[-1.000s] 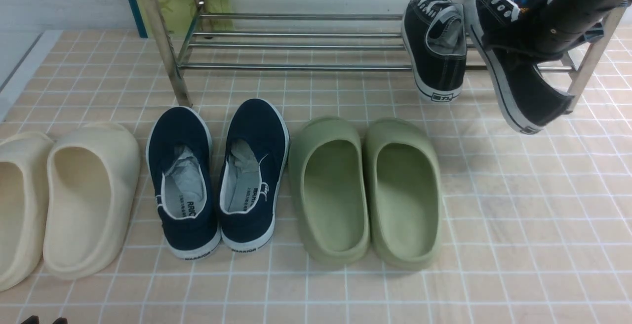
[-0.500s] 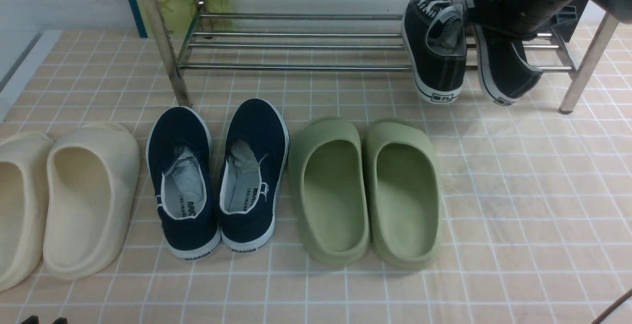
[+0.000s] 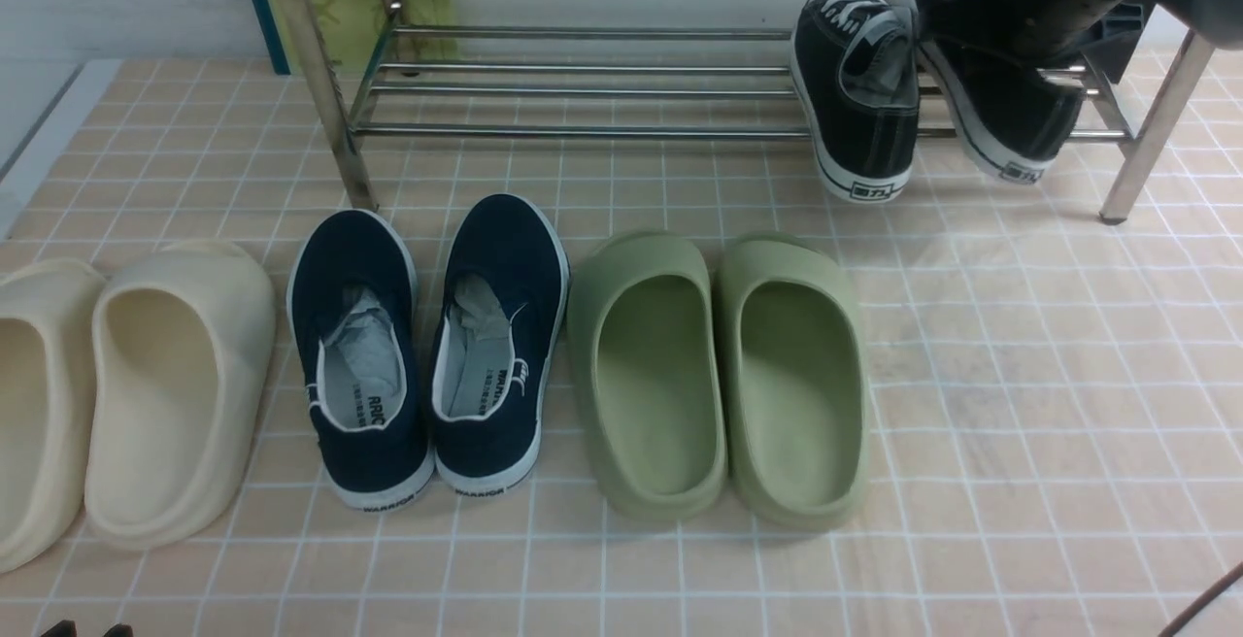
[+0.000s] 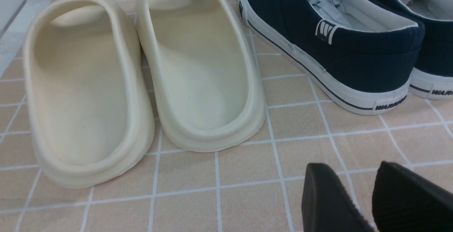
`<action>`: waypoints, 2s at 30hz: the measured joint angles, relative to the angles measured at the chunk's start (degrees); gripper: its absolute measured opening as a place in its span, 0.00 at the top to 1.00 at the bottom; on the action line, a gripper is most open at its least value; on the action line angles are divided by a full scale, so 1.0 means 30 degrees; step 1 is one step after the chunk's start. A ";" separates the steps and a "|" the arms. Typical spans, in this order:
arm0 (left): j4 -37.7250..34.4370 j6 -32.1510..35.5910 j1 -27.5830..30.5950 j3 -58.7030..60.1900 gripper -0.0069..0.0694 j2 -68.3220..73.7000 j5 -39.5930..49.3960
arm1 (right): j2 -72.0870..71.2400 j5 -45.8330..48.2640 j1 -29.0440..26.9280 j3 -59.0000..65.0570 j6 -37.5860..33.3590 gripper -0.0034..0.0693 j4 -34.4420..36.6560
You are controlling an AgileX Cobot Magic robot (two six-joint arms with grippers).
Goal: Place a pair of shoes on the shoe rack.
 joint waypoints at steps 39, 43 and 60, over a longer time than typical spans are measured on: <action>0.0191 0.0000 0.0000 0.0000 0.60 0.0000 0.0000 | -0.2073 0.7516 0.0018 -0.0134 -0.5453 0.47 0.2653; 0.0209 0.0000 0.0000 0.0000 0.60 0.0000 0.0000 | -0.3598 0.7618 0.0028 -0.0134 -0.5453 0.32 0.2717; 0.0251 0.0000 0.0000 0.0000 0.60 0.0000 0.0000 | -1.7549 0.4085 0.0054 1.1758 -0.5453 0.90 0.2689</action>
